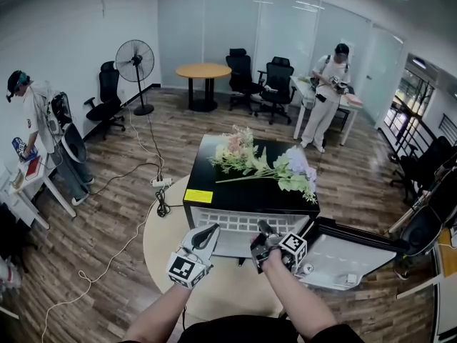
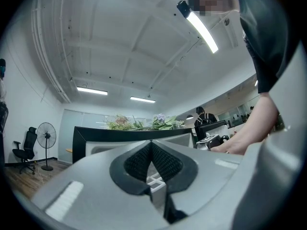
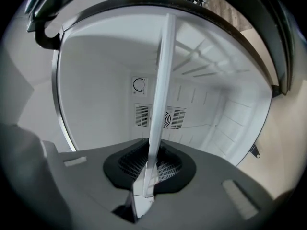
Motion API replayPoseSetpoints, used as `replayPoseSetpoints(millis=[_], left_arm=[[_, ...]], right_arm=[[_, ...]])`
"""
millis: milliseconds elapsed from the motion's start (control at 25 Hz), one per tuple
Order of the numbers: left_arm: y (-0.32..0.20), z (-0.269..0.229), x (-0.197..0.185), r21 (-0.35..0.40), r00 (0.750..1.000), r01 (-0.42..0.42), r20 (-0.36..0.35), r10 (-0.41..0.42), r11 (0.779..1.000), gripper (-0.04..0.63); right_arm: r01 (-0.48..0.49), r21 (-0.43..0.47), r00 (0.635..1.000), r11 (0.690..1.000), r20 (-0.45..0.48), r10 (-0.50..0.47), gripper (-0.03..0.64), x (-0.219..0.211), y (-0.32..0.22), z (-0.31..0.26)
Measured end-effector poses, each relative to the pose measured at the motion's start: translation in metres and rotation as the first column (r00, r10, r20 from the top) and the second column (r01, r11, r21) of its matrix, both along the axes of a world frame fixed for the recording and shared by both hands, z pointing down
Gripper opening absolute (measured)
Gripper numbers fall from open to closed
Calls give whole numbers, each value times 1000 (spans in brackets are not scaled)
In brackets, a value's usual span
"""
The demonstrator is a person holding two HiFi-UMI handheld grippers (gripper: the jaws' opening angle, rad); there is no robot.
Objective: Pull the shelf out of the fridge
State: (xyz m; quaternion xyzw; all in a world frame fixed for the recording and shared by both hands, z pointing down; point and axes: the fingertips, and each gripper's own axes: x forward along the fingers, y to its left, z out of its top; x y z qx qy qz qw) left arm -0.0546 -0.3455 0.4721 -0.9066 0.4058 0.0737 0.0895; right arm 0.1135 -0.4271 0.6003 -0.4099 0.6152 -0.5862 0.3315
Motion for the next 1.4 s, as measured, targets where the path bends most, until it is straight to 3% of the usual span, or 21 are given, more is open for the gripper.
replayPoseSetpoints(millis=[1400], left_arm=[[28,-6,-8,13,1000,2,-5,-1,1000,0]], right_arm=[[-15,6,999,1000,-29,15,37,-6,86,-5]])
